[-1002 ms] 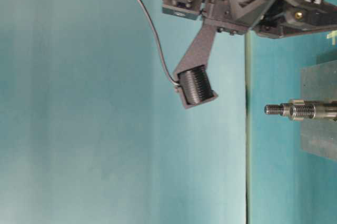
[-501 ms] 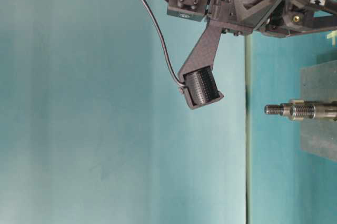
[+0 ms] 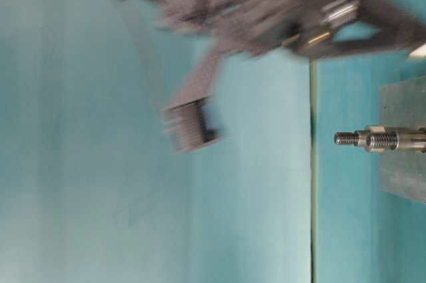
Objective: Insert the washer onto the shaft.
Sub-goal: 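Carry the second washer left above the lower shaft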
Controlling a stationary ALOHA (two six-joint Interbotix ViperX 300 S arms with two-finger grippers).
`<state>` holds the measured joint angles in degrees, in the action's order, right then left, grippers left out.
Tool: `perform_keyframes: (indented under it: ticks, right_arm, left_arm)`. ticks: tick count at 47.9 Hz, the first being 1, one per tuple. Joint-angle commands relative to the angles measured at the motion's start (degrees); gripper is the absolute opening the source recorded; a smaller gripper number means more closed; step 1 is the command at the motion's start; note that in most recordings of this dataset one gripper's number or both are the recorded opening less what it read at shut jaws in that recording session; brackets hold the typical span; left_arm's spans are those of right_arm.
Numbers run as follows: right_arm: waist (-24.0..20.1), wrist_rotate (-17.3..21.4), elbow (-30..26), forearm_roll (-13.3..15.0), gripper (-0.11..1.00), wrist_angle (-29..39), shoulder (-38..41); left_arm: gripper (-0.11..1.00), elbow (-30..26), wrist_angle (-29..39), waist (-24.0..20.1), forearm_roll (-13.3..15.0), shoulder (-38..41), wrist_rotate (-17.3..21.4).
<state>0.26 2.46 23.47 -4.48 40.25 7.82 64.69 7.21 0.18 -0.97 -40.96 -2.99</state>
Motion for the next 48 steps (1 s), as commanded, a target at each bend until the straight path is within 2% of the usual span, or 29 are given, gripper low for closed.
perform_keyframes:
  ticks: [1,16,48]
  right_arm:
    - [-0.3,0.2,-4.0,-0.1,0.33,0.8,-1.9]
    - [-0.4,-0.5,-11.2,0.8,0.33,1.1,1.0]
    - [-0.4,-2.9,-14.1,1.1,0.33,3.3,5.7]
  left_arm:
    - [0.00,-0.8,-0.5,0.0,-0.2,-0.1,-0.1]
    - [0.00,-0.9,-0.4,-0.1,-0.2,-0.1,-0.1]
    - [0.00,-0.4,-0.5,0.0,-0.2,-0.4,-0.1]
